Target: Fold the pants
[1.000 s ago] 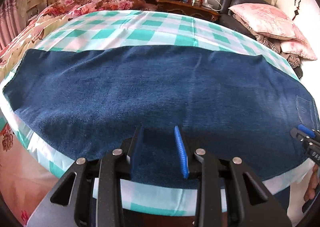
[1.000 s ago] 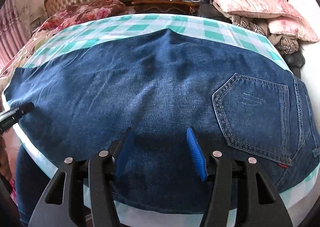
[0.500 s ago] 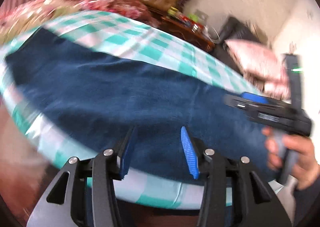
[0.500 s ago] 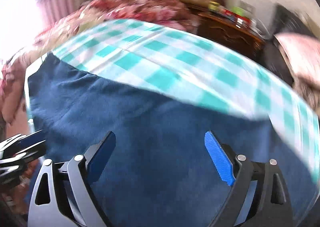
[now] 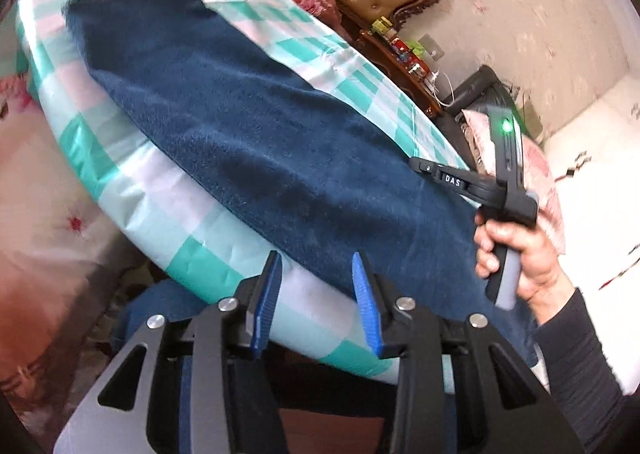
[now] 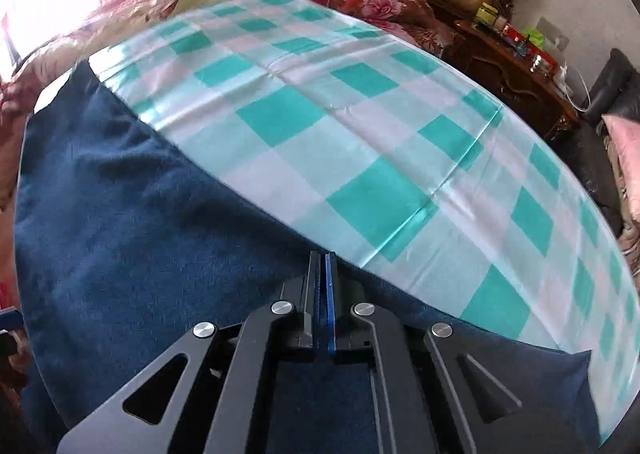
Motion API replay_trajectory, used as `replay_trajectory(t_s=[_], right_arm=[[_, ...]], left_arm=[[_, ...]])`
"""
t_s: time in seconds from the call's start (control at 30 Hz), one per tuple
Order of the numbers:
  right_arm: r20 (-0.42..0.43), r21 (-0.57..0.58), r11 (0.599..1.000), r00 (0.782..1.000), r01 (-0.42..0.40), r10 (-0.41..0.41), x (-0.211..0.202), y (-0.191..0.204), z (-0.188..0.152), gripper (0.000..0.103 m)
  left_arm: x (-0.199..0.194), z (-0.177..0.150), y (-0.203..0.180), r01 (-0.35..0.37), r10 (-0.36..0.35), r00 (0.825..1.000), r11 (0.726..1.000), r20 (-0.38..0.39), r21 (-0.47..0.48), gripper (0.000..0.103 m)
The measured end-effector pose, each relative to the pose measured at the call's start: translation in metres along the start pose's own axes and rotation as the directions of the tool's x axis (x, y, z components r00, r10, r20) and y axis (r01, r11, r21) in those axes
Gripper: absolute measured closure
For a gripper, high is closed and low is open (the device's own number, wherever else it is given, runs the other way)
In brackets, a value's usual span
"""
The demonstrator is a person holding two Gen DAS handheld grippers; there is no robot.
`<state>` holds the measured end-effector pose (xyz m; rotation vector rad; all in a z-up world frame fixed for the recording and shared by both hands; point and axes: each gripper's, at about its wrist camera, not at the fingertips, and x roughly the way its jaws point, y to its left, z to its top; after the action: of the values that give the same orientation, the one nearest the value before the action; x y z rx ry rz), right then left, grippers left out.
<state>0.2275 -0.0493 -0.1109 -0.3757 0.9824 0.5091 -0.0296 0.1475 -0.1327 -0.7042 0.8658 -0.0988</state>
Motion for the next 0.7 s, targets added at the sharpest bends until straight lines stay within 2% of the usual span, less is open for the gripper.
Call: replay_trajectory(t_s=[0.03,0.1,0.17,0.23,0.27,0.3,0.33,0.37,0.4,0.43,0.47,0.5,0.57,0.6,0.63,0.67,0.7], right_arm=[[-0.001,0.015,1.000,1.000,-0.005,0.005,0.000,-0.002,0.001,0.101],[-0.003,0.011,1.000,1.000,0.006,-0.006,0.002,-0.001,0.003,0.101],[-0.006,0.018,0.999,1.000,0.031,-0.031,-0.001,0.000,0.007,0.101],[0.042,0.037,0.999,0.999,-0.010,0.008,-0.013,0.002,0.017,0.097],[0.060,0.032,0.999,0.998,-0.038,0.036,-0.018,0.005,0.021,0.090],[0.072,0.007,0.997,0.995,-0.071,0.070,-0.024,0.013,0.030,0.074],[0.069,-0.014,0.995,0.992,-0.101,0.102,-0.025,0.020,0.034,0.043],[0.065,-0.040,0.988,0.987,-0.146,0.149,-0.025,0.028,0.039,0.031],[0.053,-0.079,0.976,0.977,-0.203,0.208,-0.024,0.040,0.044,0.028],[0.031,-0.121,0.966,0.972,-0.230,0.235,-0.019,0.052,0.049,0.030],[0.010,-0.155,0.963,0.974,-0.222,0.226,-0.012,0.063,0.054,0.030],[-0.004,-0.167,0.962,0.976,-0.214,0.216,-0.005,0.068,0.058,0.030],[-0.052,-0.160,0.960,0.974,-0.228,0.223,0.014,0.074,0.067,0.037],[-0.074,-0.158,0.960,0.972,-0.233,0.224,0.021,0.076,0.069,0.052],[-0.101,-0.164,0.957,0.969,-0.240,0.226,0.028,0.079,0.070,0.079],[-0.114,-0.170,0.954,0.966,-0.248,0.231,0.031,0.081,0.069,0.084],[-0.103,-0.170,0.952,0.966,-0.254,0.239,0.030,0.081,0.070,0.094]], left_arm=[[0.004,0.002,0.003,-0.011,0.011,1.000,1.000,-0.006,-0.014,0.082],[0.009,0.007,0.006,-0.021,0.021,1.000,1.000,-0.007,-0.020,0.098],[0.009,0.011,0.005,-0.017,0.017,1.000,1.000,0.005,-0.013,0.100],[0.010,0.013,0.002,-0.026,0.026,1.000,1.000,0.002,0.005,0.100],[0.010,0.013,0.003,-0.026,0.026,1.000,1.000,-0.002,0.004,0.099],[0.010,0.012,0.005,-0.025,0.025,1.000,1.000,-0.008,0.000,0.098],[0.009,0.012,0.007,-0.017,0.017,1.000,1.000,-0.011,-0.007,0.097],[0.007,0.011,0.010,0.000,0.000,1.000,1.000,-0.015,-0.023,0.096],[0.005,0.011,0.013,0.007,-0.007,1.000,0.999,-0.014,-0.034,0.091],[0.001,0.011,0.017,0.005,-0.005,1.000,0.999,-0.003,-0.048,0.086],[-0.002,0.012,0.020,-0.002,0.003,1.000,0.998,0.006,-0.059,0.084],[-0.006,0.014,0.024,-0.009,0.010,1.000,0.997,0.015,-0.071,0.084],[-0.016,0.018,0.031,-0.032,0.035,0.999,0.996,0.039,-0.082,0.083],[-0.024,0.022,0.036,-0.055,0.059,0.996,0.996,0.060,-0.075,0.082],[-0.030,0.030,0.039,-0.078,0.083,0.993,0.995,0.080,-0.063,0.082],[-0.036,0.039,0.042,-0.094,0.099,0.990,0.994,0.100,-0.051,0.082],[-0.044,0.053,0.046,-0.110,0.112,0.985,0.994,0.131,-0.026,0.081]])
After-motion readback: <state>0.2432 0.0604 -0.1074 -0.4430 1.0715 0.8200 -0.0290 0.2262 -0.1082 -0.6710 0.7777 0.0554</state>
